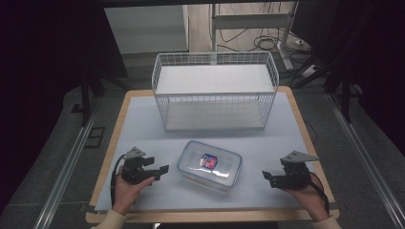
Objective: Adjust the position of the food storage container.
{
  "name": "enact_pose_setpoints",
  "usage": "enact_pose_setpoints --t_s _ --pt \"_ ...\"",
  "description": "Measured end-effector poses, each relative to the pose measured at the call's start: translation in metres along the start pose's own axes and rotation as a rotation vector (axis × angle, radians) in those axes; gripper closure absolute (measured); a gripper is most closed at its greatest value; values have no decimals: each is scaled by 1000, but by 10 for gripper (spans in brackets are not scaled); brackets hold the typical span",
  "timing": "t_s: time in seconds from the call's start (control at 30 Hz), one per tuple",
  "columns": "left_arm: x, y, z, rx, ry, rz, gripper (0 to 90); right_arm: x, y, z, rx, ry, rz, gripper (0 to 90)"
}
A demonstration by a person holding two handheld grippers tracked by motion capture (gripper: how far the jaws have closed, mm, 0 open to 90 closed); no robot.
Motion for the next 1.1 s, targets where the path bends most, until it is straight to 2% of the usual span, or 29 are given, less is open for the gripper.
enact_pose_setpoints --t_s 0.07,0.1,0.2,0.3,0.37,0.4,0.43,0.57,0.6,0.83,1.07,1.1 --pt "0 -1 0 4 -6 0 231 -1 -1 -1 43 13 -48 159" --pt "0 -1 0 4 -6 0 231 -1 -1 -1 47 11 -51 161" --pt "-1 -1 1 5 -5 1 231 -1 -1 -1 36 7 -38 163" --pt "-2 0 1 11 -5 1 230 -2 -2 -2 48 11 -47 164" --pt "-2 1 2 15 -10 2 229 -3 -4 -3 49 0 -57 171" --pt "-2 2 2 15 -16 4 229 -2 -5 -2 36 -28 -28 175" --pt "-3 3 2 15 -18 4 229 -2 -6 -2 31 -35 -24 176" --pt "-3 5 0 15 -24 8 231 0 -6 0 28 -54 -32 186" --pt "-2 5 0 13 -40 0 231 0 -5 -1 35 -61 -40 205" --pt "-3 4 0 11 -44 -11 232 -2 -5 -4 51 -55 -52 215" --pt "-5 6 -2 5 -34 0 232 -5 -11 -8 32 -53 -60 225" --pt "-5 6 -2 2 -33 3 232 -9 -16 -12 21 -44 -70 236"
Point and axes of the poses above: each handheld gripper's, and its own axes: x roughly forward along the jaws, z roughly out of its underside, y roughly to its right, the point moved 5 cm from there along x, roughly forward along the jaws, and after that the axes turned 2 degrees about x, right-handed, at the moved point
